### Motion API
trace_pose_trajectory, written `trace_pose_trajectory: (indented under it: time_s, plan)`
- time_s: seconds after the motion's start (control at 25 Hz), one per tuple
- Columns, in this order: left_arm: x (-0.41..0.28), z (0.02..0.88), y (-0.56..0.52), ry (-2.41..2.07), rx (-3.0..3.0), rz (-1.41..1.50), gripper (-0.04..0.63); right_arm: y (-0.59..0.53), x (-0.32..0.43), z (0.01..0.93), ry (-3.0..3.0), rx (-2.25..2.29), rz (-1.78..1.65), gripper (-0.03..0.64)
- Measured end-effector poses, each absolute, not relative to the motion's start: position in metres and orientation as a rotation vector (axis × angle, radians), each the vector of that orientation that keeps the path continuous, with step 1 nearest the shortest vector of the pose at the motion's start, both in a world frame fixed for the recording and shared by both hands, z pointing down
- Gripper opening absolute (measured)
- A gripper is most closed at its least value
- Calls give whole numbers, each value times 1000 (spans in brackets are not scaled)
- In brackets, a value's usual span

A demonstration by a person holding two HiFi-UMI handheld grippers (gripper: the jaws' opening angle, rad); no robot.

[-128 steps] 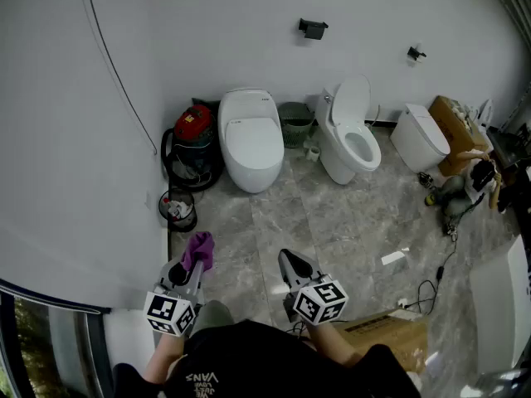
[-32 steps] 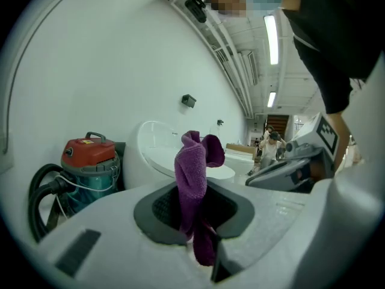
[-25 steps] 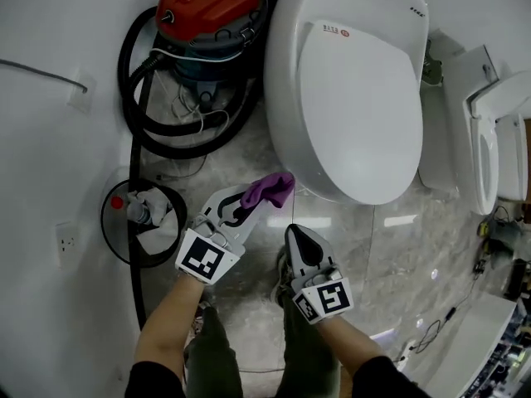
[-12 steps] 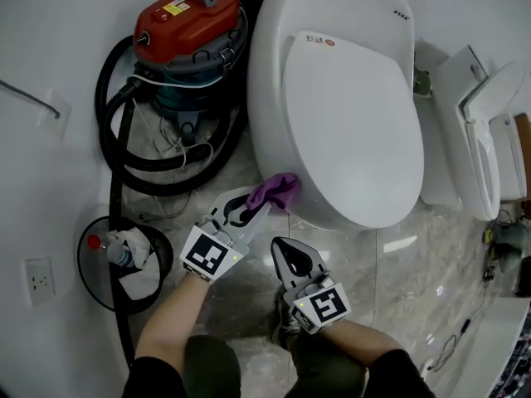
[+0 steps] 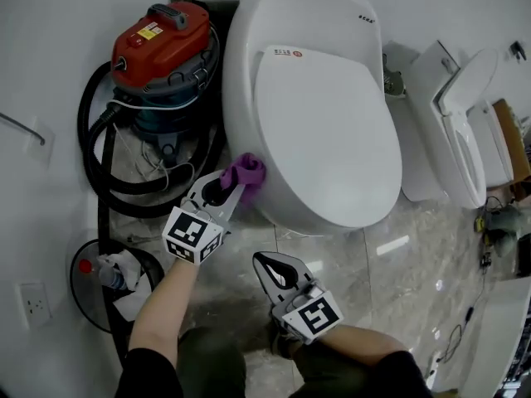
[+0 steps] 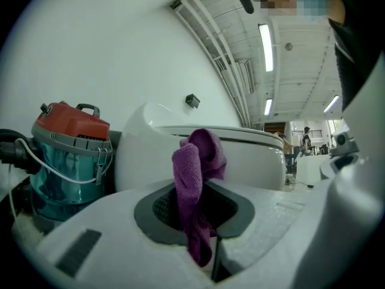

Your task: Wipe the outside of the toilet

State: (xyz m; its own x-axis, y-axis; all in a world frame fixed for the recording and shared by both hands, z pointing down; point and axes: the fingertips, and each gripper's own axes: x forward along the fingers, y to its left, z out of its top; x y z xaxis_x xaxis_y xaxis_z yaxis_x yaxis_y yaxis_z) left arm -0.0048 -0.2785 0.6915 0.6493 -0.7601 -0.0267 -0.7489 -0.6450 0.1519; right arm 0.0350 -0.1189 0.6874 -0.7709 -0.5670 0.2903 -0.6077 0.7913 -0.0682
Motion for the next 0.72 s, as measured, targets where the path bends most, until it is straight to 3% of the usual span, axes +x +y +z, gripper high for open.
trace_pose_trajectory:
  time_s: [0.72]
  plan:
    - [-78,704,-432,-1617,2484,118,55,-120,68,685,-2699,1064,249,0]
